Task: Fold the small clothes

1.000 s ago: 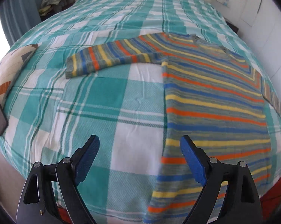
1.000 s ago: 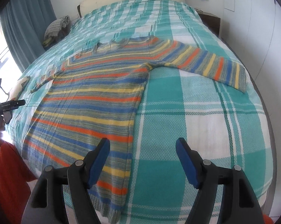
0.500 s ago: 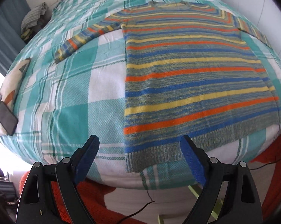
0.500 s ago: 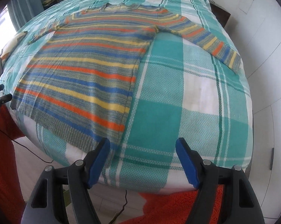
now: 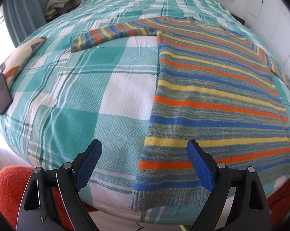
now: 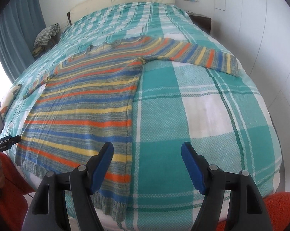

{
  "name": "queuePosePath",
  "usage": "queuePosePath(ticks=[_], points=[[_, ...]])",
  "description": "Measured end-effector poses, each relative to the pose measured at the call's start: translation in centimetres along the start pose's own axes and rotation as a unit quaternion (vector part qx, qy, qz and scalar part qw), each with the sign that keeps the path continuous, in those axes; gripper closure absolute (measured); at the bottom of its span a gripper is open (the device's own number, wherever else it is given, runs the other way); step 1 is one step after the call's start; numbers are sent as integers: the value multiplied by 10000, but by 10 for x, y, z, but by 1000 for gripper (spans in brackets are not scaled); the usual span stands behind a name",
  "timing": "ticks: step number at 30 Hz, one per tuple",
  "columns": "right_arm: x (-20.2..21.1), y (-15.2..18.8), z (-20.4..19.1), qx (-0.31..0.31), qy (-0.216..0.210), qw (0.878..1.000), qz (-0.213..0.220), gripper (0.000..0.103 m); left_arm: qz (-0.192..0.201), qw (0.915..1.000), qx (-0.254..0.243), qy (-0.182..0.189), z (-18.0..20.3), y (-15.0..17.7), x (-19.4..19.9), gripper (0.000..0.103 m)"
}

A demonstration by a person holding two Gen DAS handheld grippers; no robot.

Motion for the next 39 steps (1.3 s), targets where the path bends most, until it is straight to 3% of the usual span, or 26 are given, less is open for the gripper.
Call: queuePosePath(ticks=[3, 6, 8, 10, 15, 39], points=[[-2, -4, 25, -546, 21, 9984, 113, 31, 153, 9994, 237, -177, -8, -6, -5, 11], [-6, -6, 38, -830, 44, 9964, 136, 31, -124, 9984, 309, -455, -12, -5, -25, 7], [-9, -4, 41, -900, 37, 9959, 95, 31, -349, 9979, 423, -333, -15, -1, -36, 5], [-11, -3, 42, -927, 4, 9957, 46, 31, -309, 9974, 566, -313, -19, 1, -37, 0], [-16, 1, 46, -1053, -30, 9944, -24, 31, -384, 9968, 691, -102, -24, 4, -42, 0], [-19, 7, 56, -1369, -74, 9905, -112, 31, -333, 9981, 523, 25, -21, 8, -43, 0]])
Point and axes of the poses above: each gripper's, at about its wrist camera, not at the fingertips, and x roughly against the way its jaws point, z to its right, y to its underside, the point moved 4 cm from there along -x, roughly the way its jaws point, and after that the axes turned 3 degrees about -z, right-handed, at the moved point
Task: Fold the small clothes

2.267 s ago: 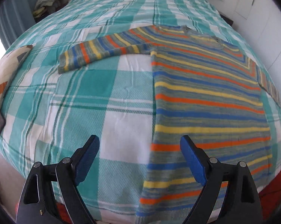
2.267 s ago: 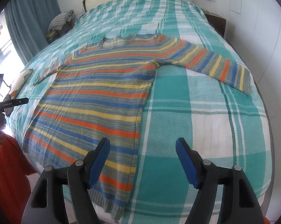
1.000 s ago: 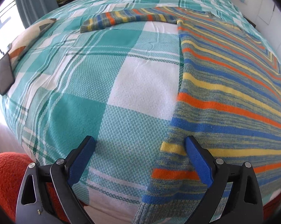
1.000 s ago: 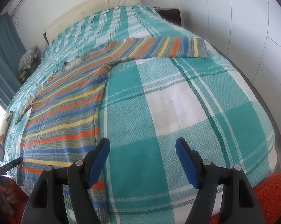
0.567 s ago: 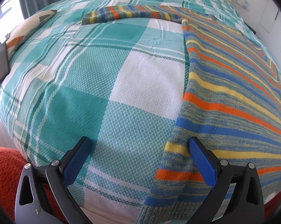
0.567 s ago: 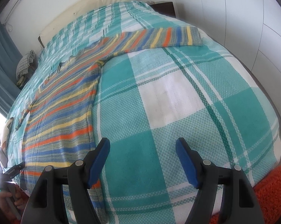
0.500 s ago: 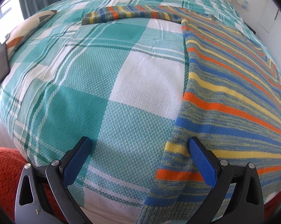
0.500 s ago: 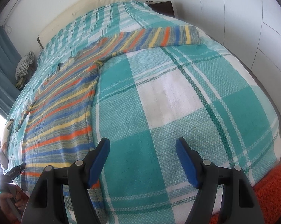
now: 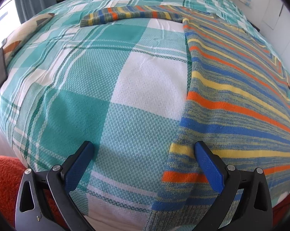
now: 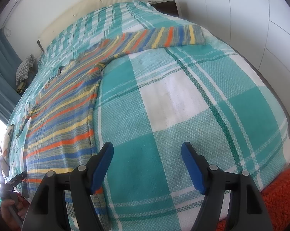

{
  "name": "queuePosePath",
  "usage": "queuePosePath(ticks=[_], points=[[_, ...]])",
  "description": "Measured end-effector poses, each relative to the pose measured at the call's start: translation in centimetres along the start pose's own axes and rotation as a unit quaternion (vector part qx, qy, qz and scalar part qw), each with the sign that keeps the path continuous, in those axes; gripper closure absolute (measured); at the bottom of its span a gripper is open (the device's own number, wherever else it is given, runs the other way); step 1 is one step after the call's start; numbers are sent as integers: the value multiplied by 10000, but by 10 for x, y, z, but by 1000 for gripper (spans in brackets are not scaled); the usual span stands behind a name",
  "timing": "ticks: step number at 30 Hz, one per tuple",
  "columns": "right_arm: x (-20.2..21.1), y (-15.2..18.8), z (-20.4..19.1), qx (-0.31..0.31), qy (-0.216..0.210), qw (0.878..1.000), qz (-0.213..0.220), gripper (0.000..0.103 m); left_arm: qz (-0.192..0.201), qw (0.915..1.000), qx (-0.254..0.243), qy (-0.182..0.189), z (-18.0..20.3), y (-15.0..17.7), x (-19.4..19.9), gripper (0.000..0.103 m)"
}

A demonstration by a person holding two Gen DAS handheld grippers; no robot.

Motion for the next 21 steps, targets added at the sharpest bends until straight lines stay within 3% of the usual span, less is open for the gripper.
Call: queuePosePath(ticks=[21], points=[[0, 0, 2, -56, -19, 10000, 2, 31, -11, 10000, 17, 17, -1, 0, -1, 0]])
Point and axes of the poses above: each gripper's, at about its wrist camera, not at the fingertips, and x roughly against the way its jaws point, z to its right, y to its underside, the point moved 4 cm from there along -x, roughly the way its jaws point, and after that the axes turned 3 degrees about -z, right-handed, at the moved point
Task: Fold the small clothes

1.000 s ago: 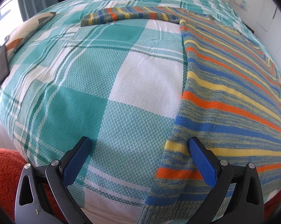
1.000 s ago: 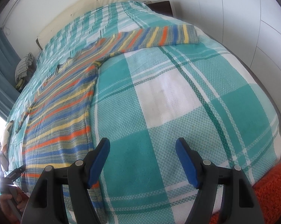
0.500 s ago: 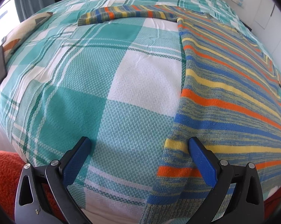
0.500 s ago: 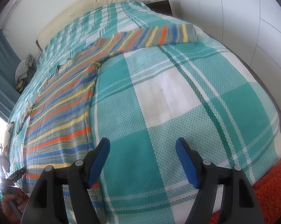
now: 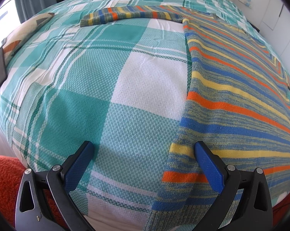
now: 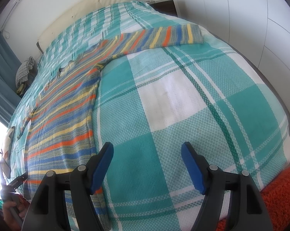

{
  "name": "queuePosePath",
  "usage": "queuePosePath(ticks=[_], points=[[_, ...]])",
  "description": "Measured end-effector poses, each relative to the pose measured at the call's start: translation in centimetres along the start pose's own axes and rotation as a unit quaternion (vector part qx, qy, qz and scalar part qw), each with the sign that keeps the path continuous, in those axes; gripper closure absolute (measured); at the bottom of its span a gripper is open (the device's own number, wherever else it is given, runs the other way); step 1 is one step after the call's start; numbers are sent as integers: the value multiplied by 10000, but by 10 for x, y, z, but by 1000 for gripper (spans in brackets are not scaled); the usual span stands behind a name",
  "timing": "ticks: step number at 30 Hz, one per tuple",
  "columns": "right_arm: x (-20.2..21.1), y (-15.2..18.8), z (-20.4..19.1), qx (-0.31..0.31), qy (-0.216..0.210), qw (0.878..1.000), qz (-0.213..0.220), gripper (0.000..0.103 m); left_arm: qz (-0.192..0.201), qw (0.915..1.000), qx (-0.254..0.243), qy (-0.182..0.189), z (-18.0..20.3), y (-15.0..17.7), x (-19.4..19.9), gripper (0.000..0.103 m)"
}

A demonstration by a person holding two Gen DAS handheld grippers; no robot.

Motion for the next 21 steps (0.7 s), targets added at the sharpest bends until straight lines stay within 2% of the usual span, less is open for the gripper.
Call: queuePosePath(ticks=[17, 21], points=[[2, 1, 2, -47, -22, 10000, 19, 30, 1, 10000, 3, 3, 0, 0, 0, 0], [7, -3, 2, -168, -207, 9996, -106, 31, 10, 9998, 112, 188, -4, -6, 13, 1]])
Point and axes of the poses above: each gripper's, at about its wrist camera, not at the fingertips, and x roughly against the way its jaws point, z to its right, y to its underside, the point moved 4 cm from there along -x, roughly the way its jaws point, and after that the axes turned 3 degrees about -z, right-handed, at the moved point
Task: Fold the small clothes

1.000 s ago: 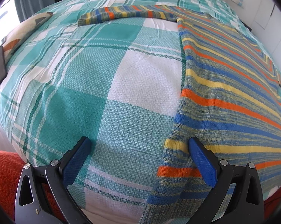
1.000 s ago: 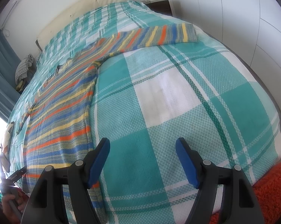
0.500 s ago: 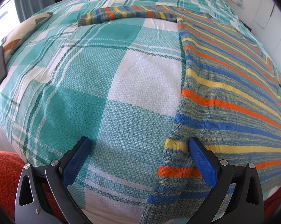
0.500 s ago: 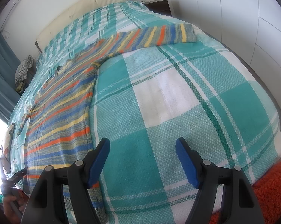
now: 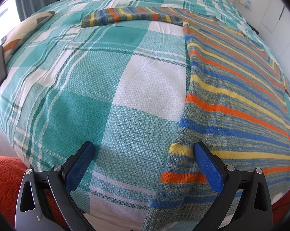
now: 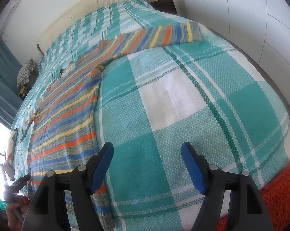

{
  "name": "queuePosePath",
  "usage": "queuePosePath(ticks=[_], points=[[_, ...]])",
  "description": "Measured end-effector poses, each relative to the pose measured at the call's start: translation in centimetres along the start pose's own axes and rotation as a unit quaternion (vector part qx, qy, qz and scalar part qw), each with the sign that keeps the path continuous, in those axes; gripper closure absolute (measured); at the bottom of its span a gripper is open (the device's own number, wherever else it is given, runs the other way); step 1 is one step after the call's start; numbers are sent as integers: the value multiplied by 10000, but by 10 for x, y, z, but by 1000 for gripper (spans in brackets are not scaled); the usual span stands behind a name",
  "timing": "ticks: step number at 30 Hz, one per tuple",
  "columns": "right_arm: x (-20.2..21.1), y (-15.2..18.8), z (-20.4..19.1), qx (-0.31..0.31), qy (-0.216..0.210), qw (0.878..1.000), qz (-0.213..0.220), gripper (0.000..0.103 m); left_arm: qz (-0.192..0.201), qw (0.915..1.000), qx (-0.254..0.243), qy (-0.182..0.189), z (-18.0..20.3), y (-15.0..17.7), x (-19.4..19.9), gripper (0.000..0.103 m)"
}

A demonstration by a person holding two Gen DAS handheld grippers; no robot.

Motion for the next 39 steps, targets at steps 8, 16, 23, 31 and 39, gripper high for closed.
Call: queuePosePath(ticks=[8, 16, 23, 31, 39], points=[[69, -128, 19, 422, -326, 9941, 945, 27, 804, 9952, 482, 286, -15, -11, 34, 1], [-30, -206, 116, -1613, -1433, 9760, 293, 26, 603, 9949, 785, 183, -23, -11, 20, 1], [-92, -228, 135, -1513, -1204, 9811, -108, 58, 312, 9945, 995, 56, -27, -10, 2, 1], [-71, -247, 105, 43, -109, 9996, -242, 99, 274, 9972, 694, -93, -14, -9, -4, 1], [-21, -264, -111, 1529, -1560, 9757, 176, 100, 276, 9972, 655, 235, -12, -9, 0, 1]])
Point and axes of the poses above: each gripper's, at about its wrist camera, not at the fingertips, and x roughly against the way its jaws point, z to its right, y to its underside, the point moved 4 cm from there along -x, roughly the way its jaws point, and after that the axes turned 3 degrees about -z, right-handed, at the moved point
